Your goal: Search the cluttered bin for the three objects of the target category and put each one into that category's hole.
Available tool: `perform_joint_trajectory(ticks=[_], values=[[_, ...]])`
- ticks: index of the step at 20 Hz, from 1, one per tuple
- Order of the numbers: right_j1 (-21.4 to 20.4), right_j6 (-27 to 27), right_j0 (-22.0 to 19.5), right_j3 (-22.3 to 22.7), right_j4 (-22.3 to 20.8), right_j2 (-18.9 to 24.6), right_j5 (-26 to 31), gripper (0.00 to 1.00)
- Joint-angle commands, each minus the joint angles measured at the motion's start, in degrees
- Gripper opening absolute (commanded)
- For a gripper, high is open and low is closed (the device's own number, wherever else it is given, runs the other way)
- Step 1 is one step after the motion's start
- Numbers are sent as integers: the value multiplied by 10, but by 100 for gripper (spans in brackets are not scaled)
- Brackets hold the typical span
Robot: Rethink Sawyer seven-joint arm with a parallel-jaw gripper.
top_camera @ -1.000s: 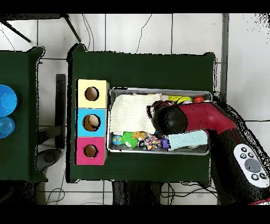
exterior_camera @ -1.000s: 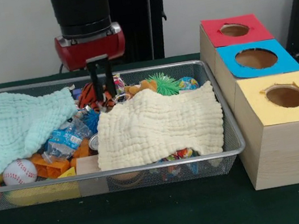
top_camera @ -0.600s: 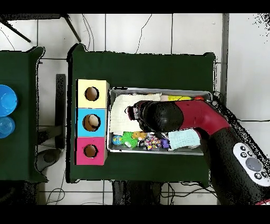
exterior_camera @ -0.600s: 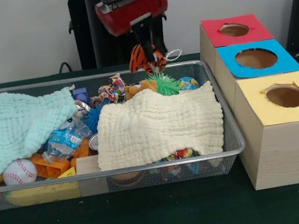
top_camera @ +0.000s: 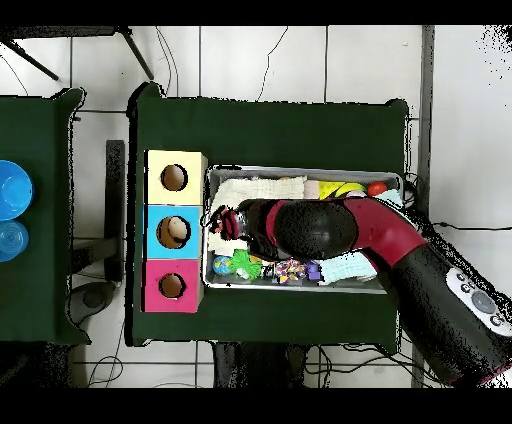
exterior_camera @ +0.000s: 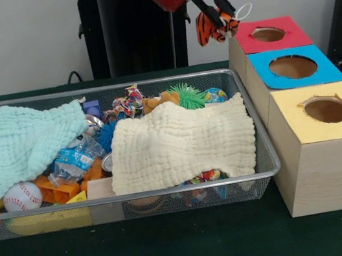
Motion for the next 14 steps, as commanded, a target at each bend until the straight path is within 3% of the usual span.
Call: perform_joint_trajectory(ticks=[1,9,14], values=[[134,-122,-6,2,1,35,33,0],[240,-139,-15,-3,9,42,76,0],[251,-127,-20,-3,21,56,129,0]])
